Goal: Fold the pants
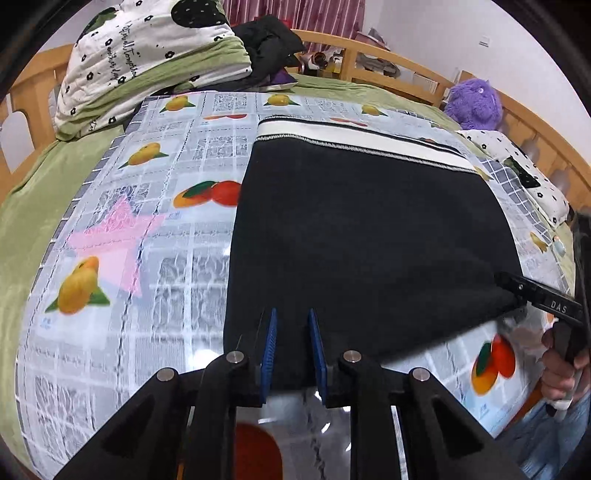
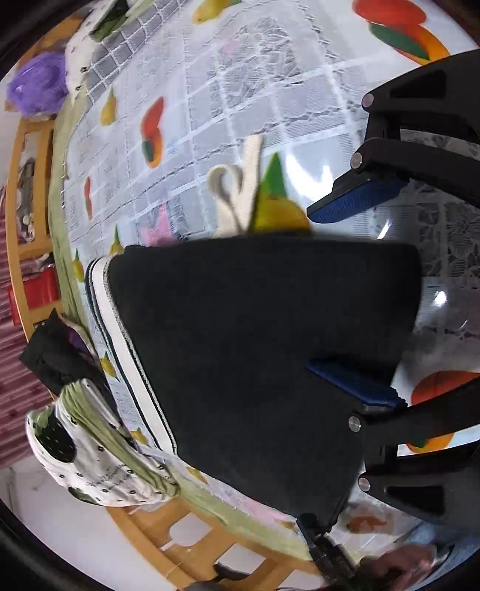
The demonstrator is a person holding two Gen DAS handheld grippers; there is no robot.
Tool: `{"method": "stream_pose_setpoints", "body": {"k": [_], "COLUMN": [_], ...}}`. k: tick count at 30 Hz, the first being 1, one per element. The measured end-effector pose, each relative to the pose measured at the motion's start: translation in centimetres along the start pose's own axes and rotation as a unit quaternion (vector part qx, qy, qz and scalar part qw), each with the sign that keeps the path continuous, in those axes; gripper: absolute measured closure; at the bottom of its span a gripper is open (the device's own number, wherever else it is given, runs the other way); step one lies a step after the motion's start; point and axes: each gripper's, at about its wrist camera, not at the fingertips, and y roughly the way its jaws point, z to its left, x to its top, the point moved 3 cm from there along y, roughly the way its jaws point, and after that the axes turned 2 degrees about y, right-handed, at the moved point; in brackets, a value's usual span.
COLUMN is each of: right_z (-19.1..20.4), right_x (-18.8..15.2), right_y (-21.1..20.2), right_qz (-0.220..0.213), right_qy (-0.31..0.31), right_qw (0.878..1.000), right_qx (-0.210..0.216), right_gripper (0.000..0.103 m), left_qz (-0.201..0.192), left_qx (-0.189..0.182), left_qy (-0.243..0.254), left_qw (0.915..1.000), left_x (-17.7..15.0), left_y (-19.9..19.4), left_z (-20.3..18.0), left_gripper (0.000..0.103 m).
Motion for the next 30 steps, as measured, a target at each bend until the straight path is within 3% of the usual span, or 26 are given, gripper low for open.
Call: {"method": "stream_pose_setpoints", "body": {"k": [3,7,10,14,18,22,27,30], "right_z": [1.2,1.5,1.7,3.0,3.0,1.2,-1.1,-1.2], "right_x": [-0.9,-0.9,0.2,3.7,7.8,11.5,12.8,12.9], "right_y": [-0.2,-1.6,-3.4,-5.5,-3.9,0.8,5.8,6.8], "right_qz": [0.0,0.013,0.001,-0.035,-0.046,-0.008,0.022,0.022], "right_qy": [-0.039,-0.028,-0.039,-0.044,-0.032,-0.002,0.036,0.014], "right_qw": [0.999,0.998,0.996,0.995,0.996,0.999,0.999,0.999], "right_qx": [-0.037,-0.048,-0.08,-0.087,-0.073,-0.048,0.016,0.026], "right_gripper": [0.029,0.031,0.034,0.034,0.034,0.034,0.032,0.032], "left_qz": [0.015,0.029,0.023,0.0,0.009,0.019,0.048,0.053], "left_qx": [-0.006,-0.039,-0.053,-0.054,-0.059,-0.059,-0.065,-0.091], "left_qy": [-0.012,-0.047,-0.068,-0.068,-0.068,-0.069,-0.087,-0.111], "left_qw": [0.9998,0.9977,0.996,0.9962,0.9959,0.9957,0.9929,0.9883], "left_x": [-0.3,0.2,1.1,3.4,6.8,10.2,11.9,12.0], "left_y": [-0.3,-0.8,-1.8,-2.1,-0.3,2.6,8.1,10.7], "left_z": [0.2,1.2,2.2,2.8,3.4,4.2,5.1,5.6], "left_gripper": [0.085,0.085,0.083,0.059,0.057,0.057,0.059,0.067]}}
